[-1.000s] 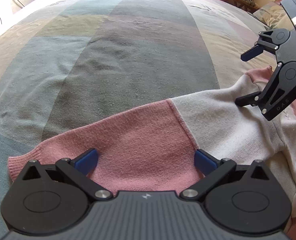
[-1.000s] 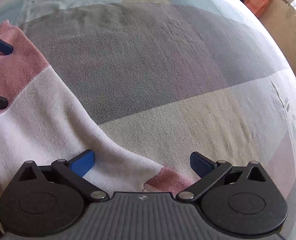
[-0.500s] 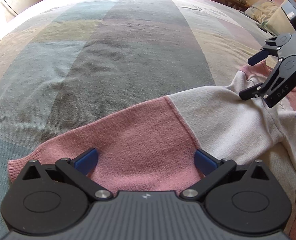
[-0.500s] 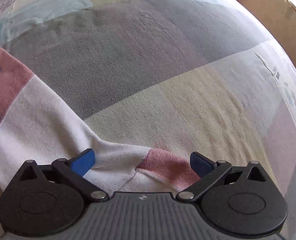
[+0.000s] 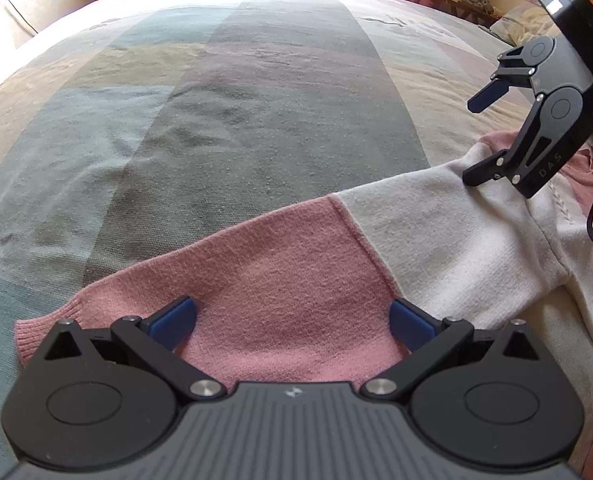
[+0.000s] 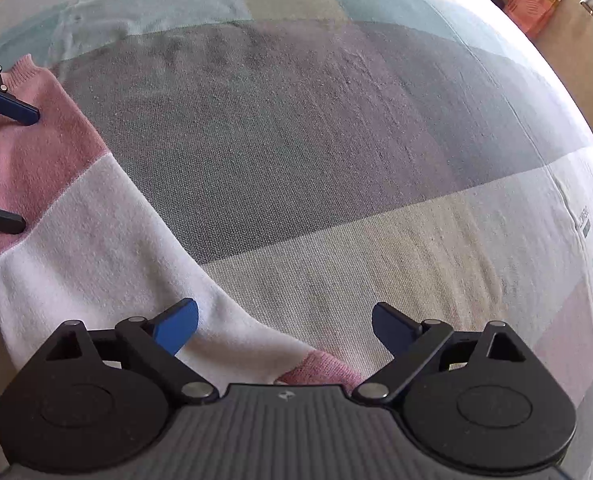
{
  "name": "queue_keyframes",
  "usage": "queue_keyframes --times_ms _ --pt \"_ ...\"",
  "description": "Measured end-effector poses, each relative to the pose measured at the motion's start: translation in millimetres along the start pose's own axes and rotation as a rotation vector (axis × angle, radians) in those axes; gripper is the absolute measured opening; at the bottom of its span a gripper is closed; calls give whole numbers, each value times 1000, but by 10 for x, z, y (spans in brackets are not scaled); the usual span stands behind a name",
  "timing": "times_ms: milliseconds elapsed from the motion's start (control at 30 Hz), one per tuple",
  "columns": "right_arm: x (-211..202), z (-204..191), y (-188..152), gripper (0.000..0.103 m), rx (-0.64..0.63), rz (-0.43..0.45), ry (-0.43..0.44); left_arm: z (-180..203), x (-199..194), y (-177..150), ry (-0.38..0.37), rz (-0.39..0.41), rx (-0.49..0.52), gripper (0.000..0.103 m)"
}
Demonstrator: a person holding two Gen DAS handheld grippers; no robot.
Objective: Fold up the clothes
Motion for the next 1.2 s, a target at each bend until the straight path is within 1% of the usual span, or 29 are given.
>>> queue_keyframes --times_ms 67,167,200,267,300,333,433,500,567,633,667,700,767,800,867,933,967,1000,1033,1067,1100,1167,1200 --pt "34 44 -5 103 46 4 -35 -4 3 19 2 -5 -6 102" --pt "85 110 -14 103 114 10 -87 -19 -11 61 -4 -24 -16 102" --pt "101 132 -17 103 137 11 -105 -29 -24 59 8 -27 1 102" --pt "113 175 -27 97 185 17 -135 -52 -55 38 46 -25 53 102" --pt "18 188 -45 96 220 29 -125 -64 -70 28 65 -24 79 102" --pt "-92 182 -79 97 259 42 -101 -75 -87 19 84 -23 105 102" --pt "-358 27 -234 97 381 59 18 -109 -136 -8 142 -21 183 102" --pt "-430 -205 -327 97 437 63 80 -159 -144 -45 127 -34 173 102" --pt "-363 -472 -359 97 450 60 108 -225 -167 -74 109 -59 137 102" --pt "-214 -740 -403 99 469 4 157 -306 -204 -108 94 -88 101 102" --pt "-234 -834 -414 103 444 -2 148 -350 -243 -113 92 -96 85 102" --pt "-253 -927 -425 103 419 -7 139 -395 -293 -111 92 -100 71 102" --pt "-307 -1095 -441 103 379 -13 127 -441 -387 -75 86 -76 61 102" --pt "-402 -1089 -426 101 403 13 150 -443 -414 -45 68 -62 50 102" --pt "-552 -1090 -371 101 433 73 196 -449 -470 16 32 -32 29 102" --pt "-510 -1176 -286 102 418 88 235 -395 -416 84 -23 -27 -3 102" --pt "-476 -1222 -248 102 413 91 255 -353 -379 101 -51 -20 -9 102" --pt "-380 -1282 -237 102 423 68 275 -319 -344 102 -73 -19 -9 102" --pt "-294 -1343 -240 103 445 36 302 -298 -274 65 -90 -43 -10 102" --pt "-293 -1391 -245 103 457 34 297 -299 -229 9 -81 -62 0 102" --pt "-342 -1440 -242 103 450 42 312 -309 -205 -50 -61 -71 16 102" --pt "-463 -1516 -279 103 452 40 380 -321 -180 -141 -24 -93 49 102" --pt "-526 -1486 -311 103 465 44 382 -333 -204 -147 -12 -96 52 102"
Point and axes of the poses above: each gripper's, at about its wrist camera, not at the fingertips, and x roughly the way its jaws point, z to its right, y to its top, the point moved 6 cm from there along x, roughly the way its jaws point, and after that the axes turned 6 degrees about -x, right-handed, at the moved point
